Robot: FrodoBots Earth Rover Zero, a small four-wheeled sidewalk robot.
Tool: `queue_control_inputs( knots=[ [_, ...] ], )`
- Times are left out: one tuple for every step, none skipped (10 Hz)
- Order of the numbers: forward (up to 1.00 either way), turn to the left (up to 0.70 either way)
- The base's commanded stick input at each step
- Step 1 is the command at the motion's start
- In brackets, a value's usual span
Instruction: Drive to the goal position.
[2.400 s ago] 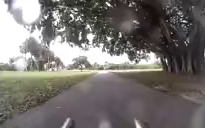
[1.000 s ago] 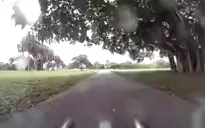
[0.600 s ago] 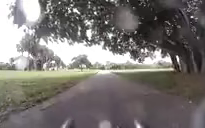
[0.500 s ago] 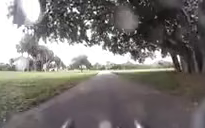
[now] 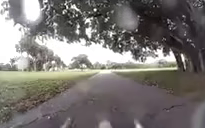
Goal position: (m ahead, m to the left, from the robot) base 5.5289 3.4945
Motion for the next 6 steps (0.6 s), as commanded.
queue_control_inputs(
  knots=[
    [1.00,0.00],
    [1.00,0.00],
    [1.00,0.00],
    [1.00,0.00],
    [1.00,0.00],
    [1.00,0.00]
  ],
)
